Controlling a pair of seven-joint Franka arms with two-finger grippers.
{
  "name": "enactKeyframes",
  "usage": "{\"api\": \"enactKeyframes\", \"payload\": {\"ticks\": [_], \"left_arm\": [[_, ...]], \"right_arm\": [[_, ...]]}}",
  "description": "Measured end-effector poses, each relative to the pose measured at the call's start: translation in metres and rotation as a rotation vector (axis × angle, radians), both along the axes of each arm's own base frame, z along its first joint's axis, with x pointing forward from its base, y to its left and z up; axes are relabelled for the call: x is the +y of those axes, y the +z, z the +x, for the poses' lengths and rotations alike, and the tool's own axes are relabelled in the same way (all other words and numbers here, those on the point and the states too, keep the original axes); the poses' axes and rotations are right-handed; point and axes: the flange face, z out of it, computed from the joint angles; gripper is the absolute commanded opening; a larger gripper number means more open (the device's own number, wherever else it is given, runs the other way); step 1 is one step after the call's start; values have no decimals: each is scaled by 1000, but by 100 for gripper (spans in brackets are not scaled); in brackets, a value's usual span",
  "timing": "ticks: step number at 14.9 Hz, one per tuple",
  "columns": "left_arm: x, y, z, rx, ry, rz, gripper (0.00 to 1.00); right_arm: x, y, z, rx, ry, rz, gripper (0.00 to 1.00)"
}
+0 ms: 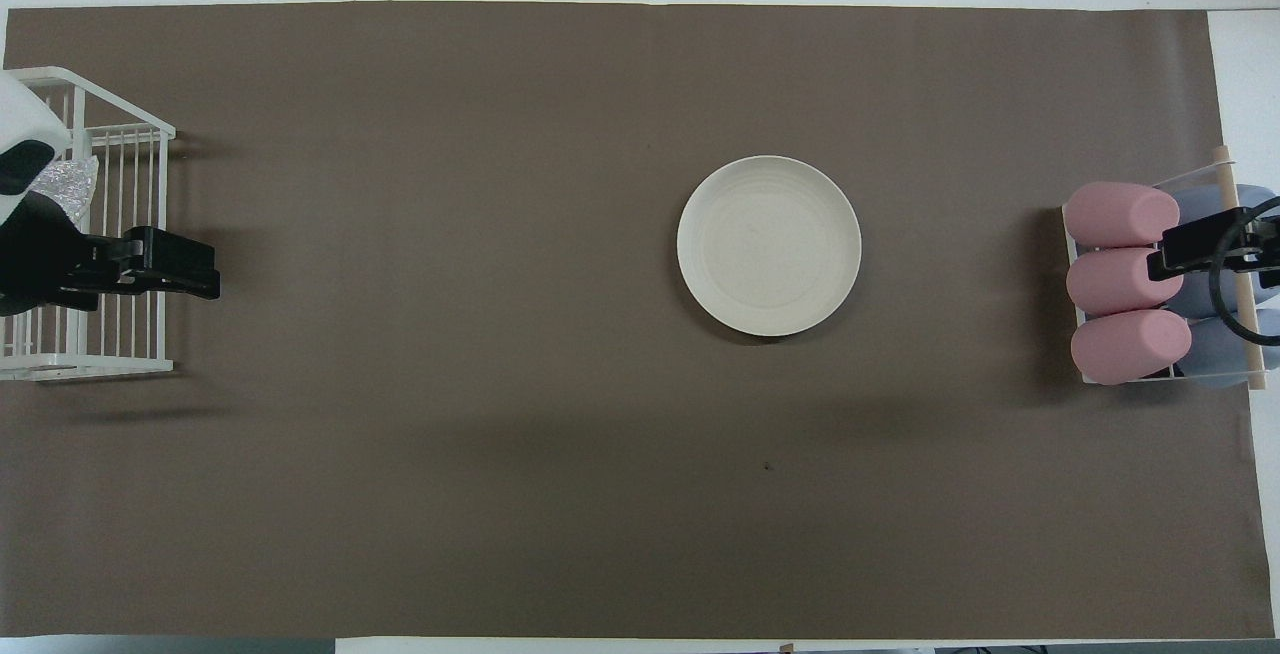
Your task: Wipe plate with sponge
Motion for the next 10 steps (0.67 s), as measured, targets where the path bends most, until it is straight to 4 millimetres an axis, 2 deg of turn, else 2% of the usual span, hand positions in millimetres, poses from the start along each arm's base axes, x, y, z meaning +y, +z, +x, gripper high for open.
{"api": "enactKeyframes", "payload": {"ticks": [3,10], "left_arm": [[0,0,0,0,0,0,100],[1,0,0,-1,3,0,100]], "right_arm": [[1,0,0,3,-31,-3,100],[11,-1,0,32,-409,-40,100]]}}
